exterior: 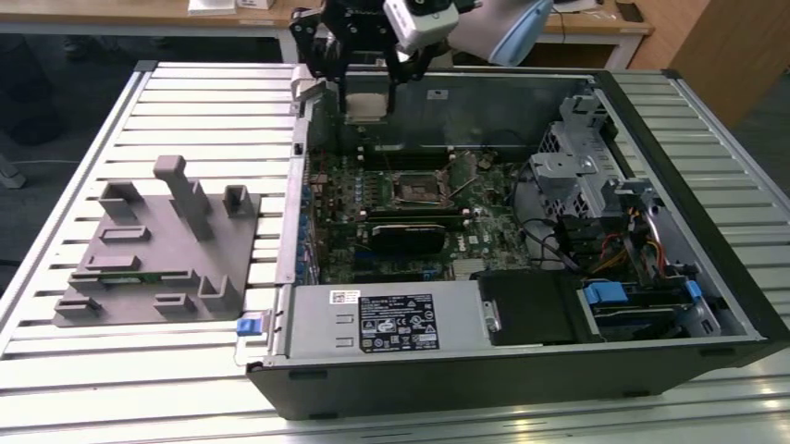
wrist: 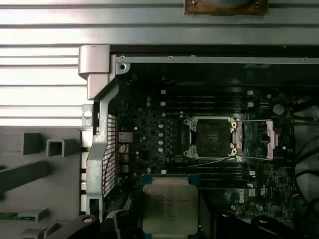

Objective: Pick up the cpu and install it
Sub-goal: 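Pick up the cpu and move it towards the insertion slot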

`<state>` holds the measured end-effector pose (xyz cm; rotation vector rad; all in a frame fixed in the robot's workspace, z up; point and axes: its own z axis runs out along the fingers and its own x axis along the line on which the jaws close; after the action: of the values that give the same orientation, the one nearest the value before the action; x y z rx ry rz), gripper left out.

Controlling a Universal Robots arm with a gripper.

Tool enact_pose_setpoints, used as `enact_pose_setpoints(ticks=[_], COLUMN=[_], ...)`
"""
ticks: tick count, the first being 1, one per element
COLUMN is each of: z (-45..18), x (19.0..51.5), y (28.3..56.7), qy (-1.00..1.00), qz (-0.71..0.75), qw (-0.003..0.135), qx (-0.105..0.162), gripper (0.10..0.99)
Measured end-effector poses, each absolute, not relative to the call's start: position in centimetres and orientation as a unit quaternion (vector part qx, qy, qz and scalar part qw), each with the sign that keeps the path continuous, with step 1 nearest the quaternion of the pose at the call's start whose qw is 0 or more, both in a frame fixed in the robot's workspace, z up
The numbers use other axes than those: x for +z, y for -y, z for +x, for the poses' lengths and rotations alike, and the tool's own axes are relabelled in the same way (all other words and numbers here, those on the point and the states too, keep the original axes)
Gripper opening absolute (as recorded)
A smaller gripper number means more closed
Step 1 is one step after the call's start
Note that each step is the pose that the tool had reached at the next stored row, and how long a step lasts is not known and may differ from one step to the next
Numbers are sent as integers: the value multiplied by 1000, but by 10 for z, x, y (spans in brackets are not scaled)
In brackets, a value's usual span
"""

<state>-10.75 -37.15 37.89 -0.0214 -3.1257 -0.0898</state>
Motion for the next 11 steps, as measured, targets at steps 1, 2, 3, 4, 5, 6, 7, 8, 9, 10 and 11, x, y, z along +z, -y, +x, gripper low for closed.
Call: enact_pose_setpoints(ticks=[1,2,3,4,5,6,7,8,9,10,11], z=[-103,-99,-94,-90,-86,-83,-79,-76,-73,-69,-66], x=[379,379,379,379,378,378,378,378,378,378,378], y=[371,371,371,370,370,369,368,367,366,364,364], qy=[1000,1000,1000,1000,1000,1000,1000,1000,1000,1000,1000], qz=[-7,-7,-7,-7,-7,-7,-7,-7,-7,-7,-7], qw=[7,7,7,7,7,7,7,7,7,7,7], qx=[-29,-29,-29,-29,-29,-29,-29,-29,-29,-29,-29], gripper=[541,541,541,541,541,541,541,541,541,541,541])
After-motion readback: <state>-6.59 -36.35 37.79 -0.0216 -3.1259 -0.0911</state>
